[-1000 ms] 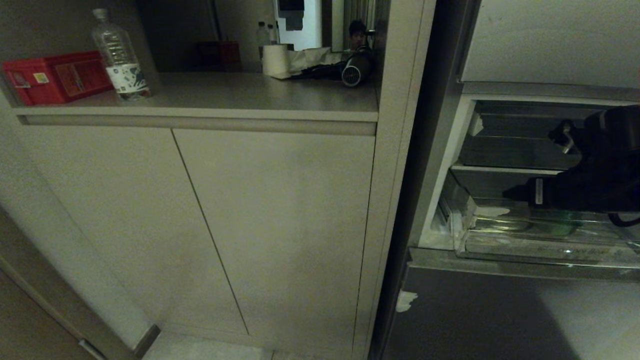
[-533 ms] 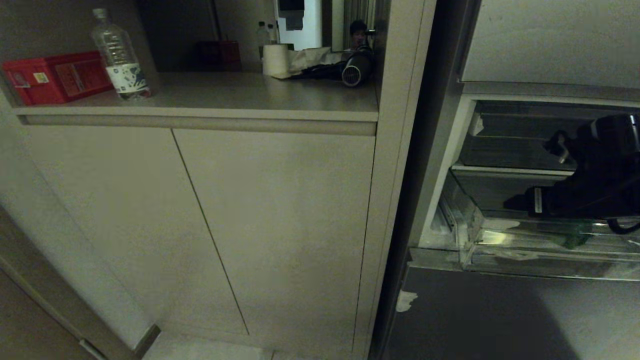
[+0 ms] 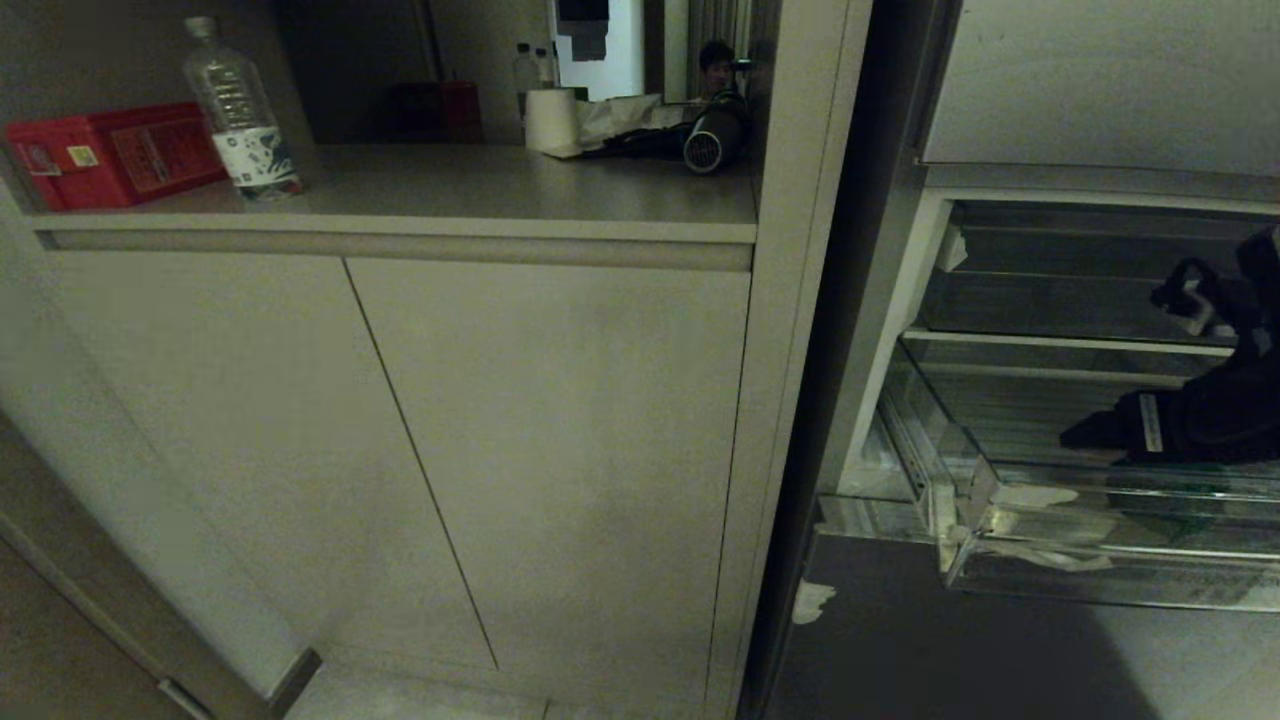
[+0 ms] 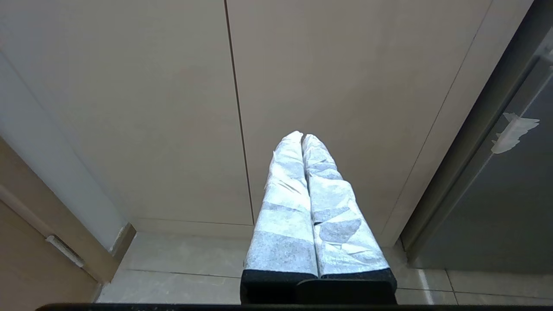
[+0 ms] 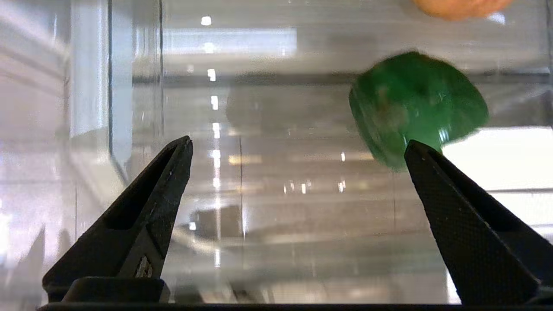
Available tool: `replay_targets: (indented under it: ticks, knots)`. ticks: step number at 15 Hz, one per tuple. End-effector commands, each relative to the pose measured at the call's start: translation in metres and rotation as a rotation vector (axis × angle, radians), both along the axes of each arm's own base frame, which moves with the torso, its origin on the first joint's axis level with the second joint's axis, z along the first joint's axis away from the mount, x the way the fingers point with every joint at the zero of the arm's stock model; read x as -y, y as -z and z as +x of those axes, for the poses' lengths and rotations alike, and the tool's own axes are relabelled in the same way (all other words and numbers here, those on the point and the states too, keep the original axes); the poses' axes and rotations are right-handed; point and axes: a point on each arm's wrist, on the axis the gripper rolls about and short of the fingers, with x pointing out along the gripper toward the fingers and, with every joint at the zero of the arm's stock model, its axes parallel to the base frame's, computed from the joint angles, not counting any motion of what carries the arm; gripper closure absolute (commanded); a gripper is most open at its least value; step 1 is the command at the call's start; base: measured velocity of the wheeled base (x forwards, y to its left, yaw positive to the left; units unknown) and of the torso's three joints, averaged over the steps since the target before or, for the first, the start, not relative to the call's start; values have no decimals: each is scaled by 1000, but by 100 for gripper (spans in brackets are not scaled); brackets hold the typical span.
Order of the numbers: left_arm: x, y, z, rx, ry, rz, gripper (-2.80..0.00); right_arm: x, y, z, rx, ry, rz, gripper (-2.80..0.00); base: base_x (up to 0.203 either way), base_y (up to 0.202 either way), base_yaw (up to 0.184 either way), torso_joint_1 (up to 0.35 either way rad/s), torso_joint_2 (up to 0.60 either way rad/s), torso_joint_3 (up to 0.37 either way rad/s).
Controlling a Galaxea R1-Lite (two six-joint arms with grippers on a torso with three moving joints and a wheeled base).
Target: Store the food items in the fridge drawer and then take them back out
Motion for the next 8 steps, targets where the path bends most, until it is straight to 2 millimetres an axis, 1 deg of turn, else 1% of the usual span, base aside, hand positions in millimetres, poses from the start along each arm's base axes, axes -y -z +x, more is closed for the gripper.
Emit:
replay_targets:
  ticks: [1, 3, 5, 8]
  knots:
    - [0, 0, 0, 0, 0, 0, 0, -1, -9, -18, 2, -6, 7, -280, 0, 0, 0, 0, 0, 0]
    - [0, 0, 0, 0, 0, 0, 0, 0, -9, -28, -23, -20, 28, -280, 0, 0, 0, 0, 0, 0]
    - [0, 0, 0, 0, 0, 0, 0, 3, -6, -30, -35, -6, 31, -280, 0, 0, 0, 0, 0, 0]
    - [0, 0, 0, 0, 0, 0, 0, 3, -6, -40, -33, -13, 38, -280, 0, 0, 0, 0, 0, 0]
